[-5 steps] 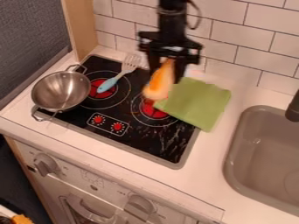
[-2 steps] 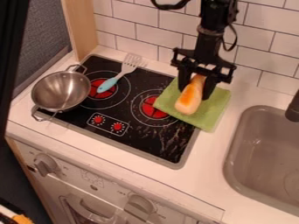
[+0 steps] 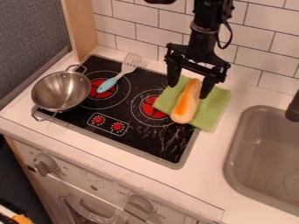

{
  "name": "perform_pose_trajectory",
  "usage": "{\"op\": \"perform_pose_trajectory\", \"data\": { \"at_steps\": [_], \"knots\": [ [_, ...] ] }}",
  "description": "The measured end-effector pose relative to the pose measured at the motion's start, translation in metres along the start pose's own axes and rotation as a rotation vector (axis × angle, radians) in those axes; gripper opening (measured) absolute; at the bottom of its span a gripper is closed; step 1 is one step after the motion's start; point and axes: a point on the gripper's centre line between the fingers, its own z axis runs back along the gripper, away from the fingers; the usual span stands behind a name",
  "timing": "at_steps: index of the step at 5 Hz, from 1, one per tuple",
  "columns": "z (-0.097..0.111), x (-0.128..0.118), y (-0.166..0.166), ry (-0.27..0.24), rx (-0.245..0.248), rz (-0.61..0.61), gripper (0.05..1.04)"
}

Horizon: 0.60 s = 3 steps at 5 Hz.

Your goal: Put the bread on the top of the green cloth on the right side

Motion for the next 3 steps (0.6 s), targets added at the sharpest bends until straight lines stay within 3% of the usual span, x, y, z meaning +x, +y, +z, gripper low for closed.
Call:
{"op": "perform_pose_trajectory", "data": {
  "at_steps": [1, 2, 3],
  "knots": [
    [0.015, -0.004, 0.005, -0.031, -0.026, 0.001, 1.001],
    [0.043, -0.016, 0.012, -0.069, -0.058, 0.009, 1.000],
    [0.036, -0.024, 0.016, -0.053, -0.060, 0.003, 1.000]
  ]
}}
